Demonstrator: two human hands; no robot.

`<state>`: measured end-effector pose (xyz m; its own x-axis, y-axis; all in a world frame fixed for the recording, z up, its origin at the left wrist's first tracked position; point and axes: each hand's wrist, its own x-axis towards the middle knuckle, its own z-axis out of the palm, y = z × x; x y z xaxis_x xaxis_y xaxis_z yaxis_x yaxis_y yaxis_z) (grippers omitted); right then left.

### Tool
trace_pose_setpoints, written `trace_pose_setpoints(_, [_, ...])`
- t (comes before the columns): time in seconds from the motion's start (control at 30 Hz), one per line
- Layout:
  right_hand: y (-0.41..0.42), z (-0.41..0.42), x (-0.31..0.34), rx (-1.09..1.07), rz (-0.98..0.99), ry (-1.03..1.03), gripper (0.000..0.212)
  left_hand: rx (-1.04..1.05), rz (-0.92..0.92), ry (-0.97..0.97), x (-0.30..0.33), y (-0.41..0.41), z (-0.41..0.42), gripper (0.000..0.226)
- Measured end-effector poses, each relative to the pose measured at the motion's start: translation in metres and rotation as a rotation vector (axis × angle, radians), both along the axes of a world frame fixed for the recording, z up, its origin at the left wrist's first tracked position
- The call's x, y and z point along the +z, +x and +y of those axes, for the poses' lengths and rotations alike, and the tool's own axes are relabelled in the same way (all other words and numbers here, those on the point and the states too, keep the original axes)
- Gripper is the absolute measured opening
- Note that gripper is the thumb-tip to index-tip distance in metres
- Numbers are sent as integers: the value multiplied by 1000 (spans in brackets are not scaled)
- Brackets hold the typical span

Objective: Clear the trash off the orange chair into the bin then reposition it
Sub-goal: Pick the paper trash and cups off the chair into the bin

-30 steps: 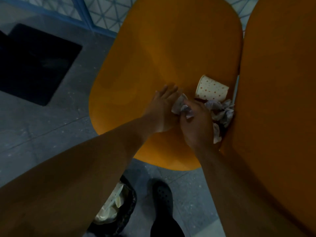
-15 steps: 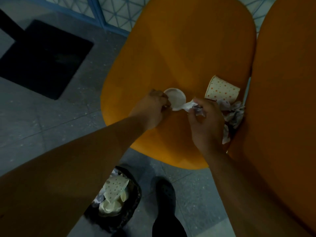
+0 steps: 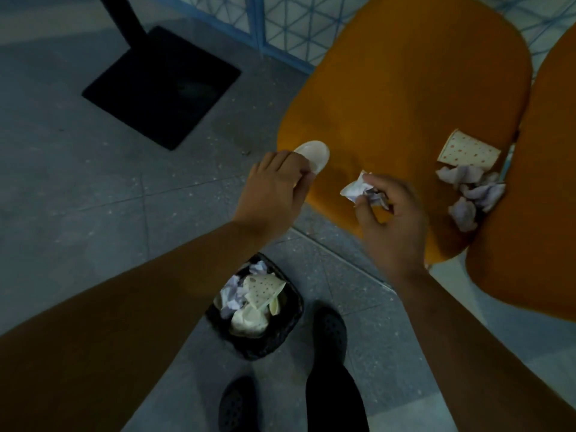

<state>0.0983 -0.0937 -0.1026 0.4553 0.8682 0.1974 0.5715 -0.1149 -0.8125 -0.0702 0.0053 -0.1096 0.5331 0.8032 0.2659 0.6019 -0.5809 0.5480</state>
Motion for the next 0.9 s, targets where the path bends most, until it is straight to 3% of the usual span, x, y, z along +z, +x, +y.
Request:
trace_pose_setpoints(0.2, [-69, -43, -11, 117, 11, -85, 27, 34, -66, -122, -1, -100, -69, 22])
trace_pose_setpoints(0.37, [-118, -76, -44, 96, 52, -147, 25, 86, 65, -417, -34, -156, -123, 20])
trace_pose_setpoints(0.6, [-145, -126, -92, 203, 60, -242, 27, 115, 153, -677, -97, -163, -181, 24])
trace_pose_setpoints(0.9, [-123, -143, -137, 270, 17, -171, 32, 152, 253, -768, -196, -140, -219, 25])
